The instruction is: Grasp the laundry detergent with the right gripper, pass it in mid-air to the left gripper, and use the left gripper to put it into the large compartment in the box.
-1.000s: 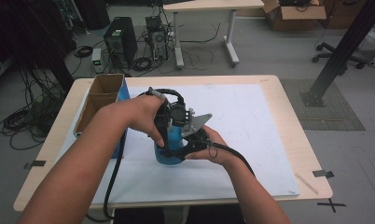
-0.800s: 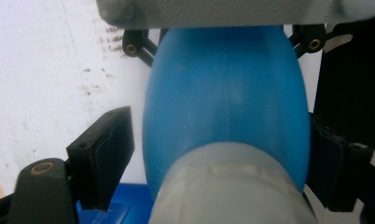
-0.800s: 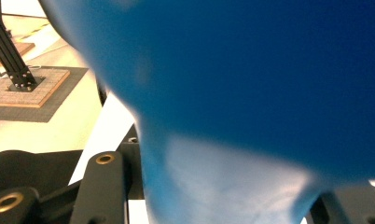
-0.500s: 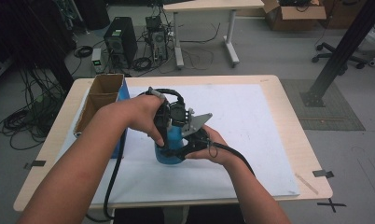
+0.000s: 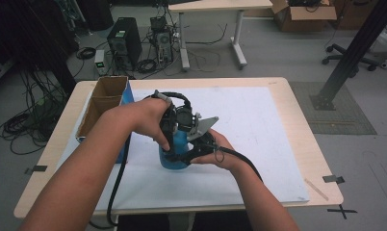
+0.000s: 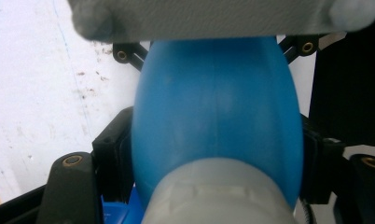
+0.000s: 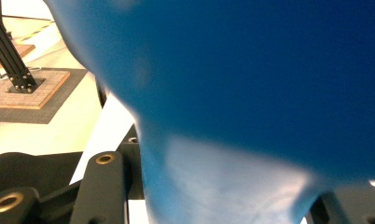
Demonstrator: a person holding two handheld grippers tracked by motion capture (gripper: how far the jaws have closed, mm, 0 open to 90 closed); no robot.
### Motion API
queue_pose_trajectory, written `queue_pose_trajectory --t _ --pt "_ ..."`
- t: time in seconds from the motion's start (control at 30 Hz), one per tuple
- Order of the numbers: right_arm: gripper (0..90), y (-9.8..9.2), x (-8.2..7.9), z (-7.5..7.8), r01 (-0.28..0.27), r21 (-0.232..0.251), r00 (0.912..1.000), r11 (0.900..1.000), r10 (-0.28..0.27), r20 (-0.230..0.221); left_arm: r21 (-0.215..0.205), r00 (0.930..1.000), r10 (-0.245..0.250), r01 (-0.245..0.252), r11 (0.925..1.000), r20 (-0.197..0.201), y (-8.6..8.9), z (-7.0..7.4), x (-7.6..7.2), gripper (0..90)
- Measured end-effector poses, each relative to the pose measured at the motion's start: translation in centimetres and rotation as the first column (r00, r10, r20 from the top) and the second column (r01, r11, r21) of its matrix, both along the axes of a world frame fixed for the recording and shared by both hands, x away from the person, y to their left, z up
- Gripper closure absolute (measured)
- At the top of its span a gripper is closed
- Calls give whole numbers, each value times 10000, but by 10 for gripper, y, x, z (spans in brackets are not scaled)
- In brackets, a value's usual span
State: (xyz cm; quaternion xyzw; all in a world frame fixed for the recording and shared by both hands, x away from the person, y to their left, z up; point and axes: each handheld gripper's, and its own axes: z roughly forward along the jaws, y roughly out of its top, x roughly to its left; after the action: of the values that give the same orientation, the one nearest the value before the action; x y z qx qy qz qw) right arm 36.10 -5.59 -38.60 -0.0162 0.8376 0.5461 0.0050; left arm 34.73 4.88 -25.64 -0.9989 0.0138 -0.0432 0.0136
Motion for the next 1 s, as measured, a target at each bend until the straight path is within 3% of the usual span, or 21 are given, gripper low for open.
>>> queue_pose_trajectory --t 0.2,0.5,0.7,0.8,0.9,1.0 --pt "452 2 -1 1 -36 14 10000 10000 36 -2 188 10000 57 -56 9998 -67 0 0 0 371" --pt "454 2 -2 3 -35 137 10000 9999 34 57 252 9998 181 -178 9995 -83 0 3 -1 383" --pt "450 4 -3 3 -61 192 9999 9998 59 116 680 9995 282 -271 9973 -157 -2 5 -2 386" --pt "444 5 -6 3 -40 575 9997 9983 53 -219 836 9997 205 -191 9963 -158 -3 9 -3 386" --pt "440 4 -6 4 78 734 10000 9973 -76 -33 820 9999 137 -134 9965 -28 -3 12 -4 387" --pt "424 2 -6 5 216 887 9997 9958 -204 -149 822 10000 63 -67 9966 50 -4 14 -5 387"
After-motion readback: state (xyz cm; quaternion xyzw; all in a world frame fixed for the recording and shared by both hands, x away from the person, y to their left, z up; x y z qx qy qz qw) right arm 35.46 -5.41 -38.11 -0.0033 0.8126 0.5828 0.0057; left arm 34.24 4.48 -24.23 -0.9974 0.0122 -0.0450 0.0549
